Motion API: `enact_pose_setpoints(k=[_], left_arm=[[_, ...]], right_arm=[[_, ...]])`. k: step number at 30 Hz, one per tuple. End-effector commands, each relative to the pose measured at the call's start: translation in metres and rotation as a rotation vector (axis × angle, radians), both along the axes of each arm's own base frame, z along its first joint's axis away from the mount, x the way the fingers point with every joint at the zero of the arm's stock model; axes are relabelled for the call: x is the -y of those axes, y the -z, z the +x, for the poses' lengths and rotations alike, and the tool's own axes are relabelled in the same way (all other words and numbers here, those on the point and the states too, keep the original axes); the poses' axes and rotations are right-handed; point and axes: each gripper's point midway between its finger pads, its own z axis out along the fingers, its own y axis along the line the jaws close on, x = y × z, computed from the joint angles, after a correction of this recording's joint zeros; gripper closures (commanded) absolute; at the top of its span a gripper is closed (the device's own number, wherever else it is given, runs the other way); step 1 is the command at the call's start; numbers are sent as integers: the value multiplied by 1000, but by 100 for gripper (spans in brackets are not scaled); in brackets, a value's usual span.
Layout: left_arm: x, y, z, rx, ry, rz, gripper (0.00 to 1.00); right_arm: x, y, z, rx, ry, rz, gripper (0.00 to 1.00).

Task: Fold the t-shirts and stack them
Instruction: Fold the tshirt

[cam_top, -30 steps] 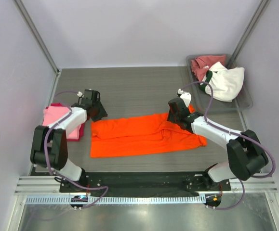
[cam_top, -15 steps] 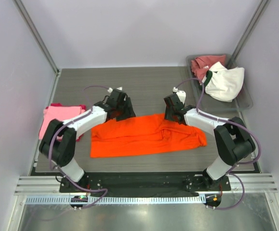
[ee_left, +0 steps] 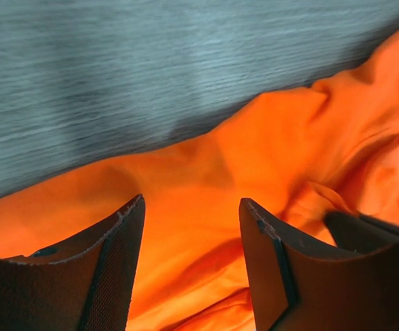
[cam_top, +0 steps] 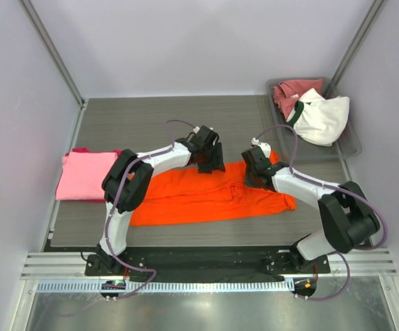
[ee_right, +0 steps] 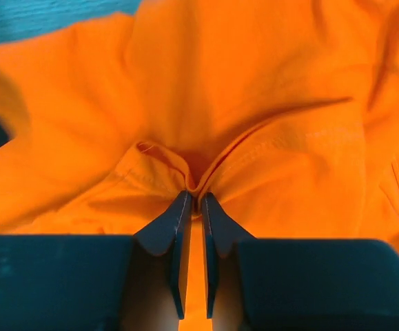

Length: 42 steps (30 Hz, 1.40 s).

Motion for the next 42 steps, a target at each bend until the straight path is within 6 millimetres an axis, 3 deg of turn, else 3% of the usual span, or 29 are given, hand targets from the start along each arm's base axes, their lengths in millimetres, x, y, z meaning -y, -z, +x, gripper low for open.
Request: enact_pose_setpoints(k=[1, 5, 7, 9, 10, 14, 18, 22, 26, 29, 33, 35, 37, 42], left_arm=[[6, -1, -4, -30, 23, 9, 41], [2, 10, -2, -35, 19, 45, 41], [2, 14, -3, -44, 22, 50, 42], [3, 12, -3, -41, 25, 46, 42], [4, 11, -4, -36, 26, 48, 42], [5, 4, -3, -15, 23, 55, 42], [5, 3, -4, -11, 21, 57, 42], [7, 6, -6, -27, 21, 53, 43], [11, 11, -4, -27, 25, 57, 43], [5, 21, 1, -30, 7, 115, 43], [-1, 33, 1, -63, 0, 180, 44], [-1, 36, 3, -65, 7, 189, 44], [-2, 40, 2, -77, 11, 201, 44], [-4, 45, 2, -85, 15, 212, 44]], right_arm=[[2, -23, -13, 52, -5, 54, 84], [4, -38, -26, 86, -1, 108, 81], [4, -43, -26, 105, 4, 118, 64], [4, -49, -19, 124, 1, 110, 59], [0, -60, -9, 150, 4, 113, 59], [-13, -70, 13, 159, -18, 110, 62], [-20, -69, 37, 179, -10, 87, 61], [-25, -54, 58, 172, 2, 54, 62], [-31, -33, 66, 140, 2, 59, 66], [-35, -20, 60, 99, -14, 68, 73], [-25, -6, 28, 34, -11, 83, 84], [-20, -10, 12, 27, -3, 103, 84], [-8, -1, -11, -20, 25, 97, 84], [4, -19, -42, 3, 69, 158, 80]])
